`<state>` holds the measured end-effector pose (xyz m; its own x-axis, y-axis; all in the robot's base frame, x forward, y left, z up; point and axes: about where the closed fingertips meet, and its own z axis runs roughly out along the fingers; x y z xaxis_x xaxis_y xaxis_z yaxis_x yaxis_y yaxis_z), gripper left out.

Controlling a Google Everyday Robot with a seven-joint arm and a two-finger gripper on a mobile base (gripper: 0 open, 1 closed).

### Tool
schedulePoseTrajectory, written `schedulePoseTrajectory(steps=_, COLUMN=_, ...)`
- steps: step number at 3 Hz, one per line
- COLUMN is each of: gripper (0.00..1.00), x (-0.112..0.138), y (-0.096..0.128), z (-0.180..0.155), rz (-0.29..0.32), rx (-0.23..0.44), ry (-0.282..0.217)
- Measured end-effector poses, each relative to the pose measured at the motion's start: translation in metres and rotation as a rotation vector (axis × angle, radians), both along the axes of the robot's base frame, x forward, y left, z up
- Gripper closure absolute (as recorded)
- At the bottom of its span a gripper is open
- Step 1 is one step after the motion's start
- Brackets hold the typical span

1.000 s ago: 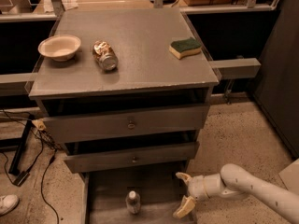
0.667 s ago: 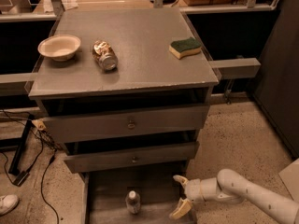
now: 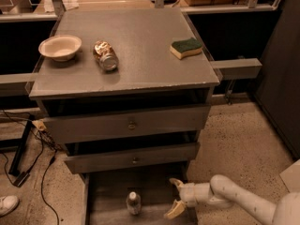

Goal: Pick blue plastic bottle from bottom drawer and place on counter

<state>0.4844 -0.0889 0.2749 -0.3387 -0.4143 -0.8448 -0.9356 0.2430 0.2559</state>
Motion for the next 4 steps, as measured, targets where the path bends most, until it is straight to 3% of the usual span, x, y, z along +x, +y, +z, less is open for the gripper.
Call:
schedulePoseTrajectory(steps=1, gripper=0.0, x=0.005, y=0.016, z=-0.004, rz=-0.017, rx=0.062, ry=-0.023)
schedulePoseTrajectory(steps=2, gripper=0.0, x=0.021, y=0.052, z=-0.004, rz=-0.002, rx=0.137, ry=-0.064)
schedulePoseTrajectory(steps=3, gripper=0.0, x=0.029, y=0.067, z=-0.007, rz=0.008, rx=0.17, ry=-0.076)
schedulePoseTrajectory(steps=4, gripper=0.0, x=0.029, y=0.067, z=-0.007, rz=0.007, rx=0.17, ry=-0.076)
